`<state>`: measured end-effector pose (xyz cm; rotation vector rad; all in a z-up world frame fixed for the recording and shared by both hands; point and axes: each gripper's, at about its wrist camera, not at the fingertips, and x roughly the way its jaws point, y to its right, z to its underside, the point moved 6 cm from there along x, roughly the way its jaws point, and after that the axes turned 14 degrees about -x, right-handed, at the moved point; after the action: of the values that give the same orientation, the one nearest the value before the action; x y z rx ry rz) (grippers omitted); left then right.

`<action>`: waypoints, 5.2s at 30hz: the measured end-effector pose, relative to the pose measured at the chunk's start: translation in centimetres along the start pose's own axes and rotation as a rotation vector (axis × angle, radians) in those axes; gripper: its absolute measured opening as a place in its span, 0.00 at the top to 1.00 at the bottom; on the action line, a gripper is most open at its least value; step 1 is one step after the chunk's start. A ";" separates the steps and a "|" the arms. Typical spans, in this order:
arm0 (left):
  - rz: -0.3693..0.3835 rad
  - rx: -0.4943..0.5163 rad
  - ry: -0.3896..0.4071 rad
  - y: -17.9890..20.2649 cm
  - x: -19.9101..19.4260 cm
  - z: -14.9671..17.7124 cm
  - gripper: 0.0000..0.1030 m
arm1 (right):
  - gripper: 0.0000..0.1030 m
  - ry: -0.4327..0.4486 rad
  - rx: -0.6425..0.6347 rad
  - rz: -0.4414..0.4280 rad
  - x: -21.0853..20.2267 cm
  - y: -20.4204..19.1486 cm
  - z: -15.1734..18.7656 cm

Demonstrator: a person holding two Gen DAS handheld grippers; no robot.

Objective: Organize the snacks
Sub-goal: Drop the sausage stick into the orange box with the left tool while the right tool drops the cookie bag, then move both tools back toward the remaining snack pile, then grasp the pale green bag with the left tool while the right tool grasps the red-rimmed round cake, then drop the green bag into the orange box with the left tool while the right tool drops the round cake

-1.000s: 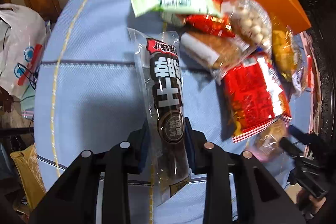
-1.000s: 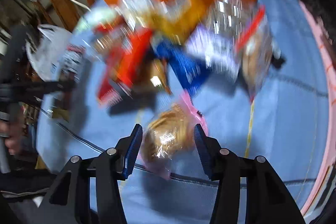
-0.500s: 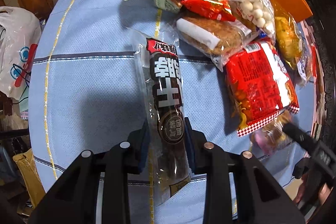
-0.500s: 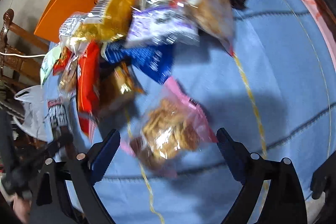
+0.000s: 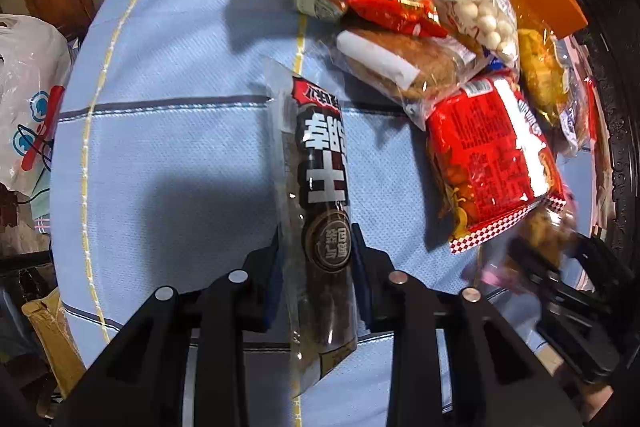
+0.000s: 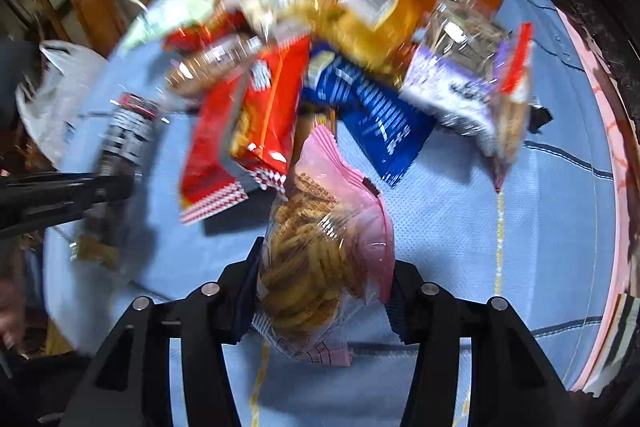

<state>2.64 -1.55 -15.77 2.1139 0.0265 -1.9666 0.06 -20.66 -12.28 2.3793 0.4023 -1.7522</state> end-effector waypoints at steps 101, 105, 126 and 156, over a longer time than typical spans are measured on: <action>-0.123 -0.111 0.017 -2.4 1.4 -3.5 0.10 | 0.04 0.063 0.227 0.047 4.3 16.4 -4.7; -0.099 -0.095 0.078 -2.1 0.2 -5.6 0.10 | 0.57 0.096 0.264 -0.033 3.0 17.1 -4.3; -0.044 -0.178 0.082 -2.9 1.9 -12.7 0.10 | 0.26 0.048 0.355 -0.029 4.2 18.0 -0.7; 0.213 -0.647 -0.007 -5.3 3.4 -17.1 0.05 | 0.85 0.152 0.277 -0.100 -0.2 15.9 -0.8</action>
<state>18.72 6.35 -19.12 1.6106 0.3675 -1.5620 5.61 -35.54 -12.35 2.7408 0.3210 -1.7778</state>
